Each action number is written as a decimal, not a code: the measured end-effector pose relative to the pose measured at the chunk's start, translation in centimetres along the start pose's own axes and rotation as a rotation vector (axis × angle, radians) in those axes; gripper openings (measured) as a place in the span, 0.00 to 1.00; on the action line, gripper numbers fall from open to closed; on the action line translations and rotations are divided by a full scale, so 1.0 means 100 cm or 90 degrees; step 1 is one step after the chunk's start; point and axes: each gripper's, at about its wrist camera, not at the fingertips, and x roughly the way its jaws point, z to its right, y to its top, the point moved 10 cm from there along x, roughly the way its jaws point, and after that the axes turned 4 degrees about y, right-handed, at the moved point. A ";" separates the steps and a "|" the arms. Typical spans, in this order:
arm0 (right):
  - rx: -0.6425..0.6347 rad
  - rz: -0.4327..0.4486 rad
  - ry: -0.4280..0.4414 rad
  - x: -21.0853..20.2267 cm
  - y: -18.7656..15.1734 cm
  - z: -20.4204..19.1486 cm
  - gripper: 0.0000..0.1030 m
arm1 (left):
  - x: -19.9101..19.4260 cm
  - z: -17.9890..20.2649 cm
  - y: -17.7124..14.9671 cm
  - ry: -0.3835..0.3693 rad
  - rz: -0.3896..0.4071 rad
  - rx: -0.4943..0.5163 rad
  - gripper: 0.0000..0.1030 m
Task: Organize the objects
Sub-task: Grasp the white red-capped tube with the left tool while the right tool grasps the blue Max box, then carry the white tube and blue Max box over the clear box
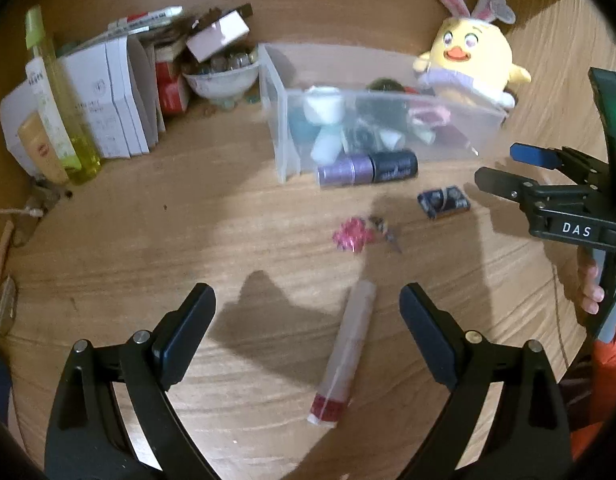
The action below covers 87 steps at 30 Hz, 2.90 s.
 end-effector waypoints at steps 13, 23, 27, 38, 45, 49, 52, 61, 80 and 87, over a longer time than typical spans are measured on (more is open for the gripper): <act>-0.018 -0.083 0.069 0.036 -0.023 -0.033 0.82 | -0.002 -0.007 -0.019 -0.007 0.004 0.000 0.68; -0.023 -0.077 0.083 0.043 -0.021 -0.047 0.70 | -0.007 -0.003 -0.021 -0.017 0.021 0.021 0.19; -0.018 -0.074 0.081 0.043 -0.018 -0.045 0.48 | -0.007 -0.001 -0.021 -0.020 0.022 0.023 0.14; -0.004 -0.033 0.072 0.026 -0.011 -0.032 0.47 | -0.018 -0.014 0.000 -0.005 0.053 -0.016 0.14; 0.011 0.008 0.071 0.002 0.000 -0.023 0.47 | -0.034 -0.011 0.028 -0.005 0.096 -0.024 0.14; 0.010 0.032 0.065 -0.016 0.005 -0.017 0.47 | -0.043 -0.005 0.046 -0.005 0.122 -0.017 0.14; 0.008 0.052 0.056 -0.028 0.010 -0.010 0.47 | -0.051 0.002 0.058 -0.005 0.142 -0.007 0.14; 0.023 0.104 0.055 -0.049 0.035 0.009 0.47 | -0.059 0.014 0.097 -0.004 0.177 -0.001 0.14; 0.048 0.145 0.045 -0.050 0.073 0.039 0.47 | -0.024 0.021 0.168 -0.029 0.171 -0.005 0.14; 0.061 0.133 0.034 -0.037 0.079 0.050 0.48 | 0.007 0.032 0.181 -0.018 0.151 0.007 0.14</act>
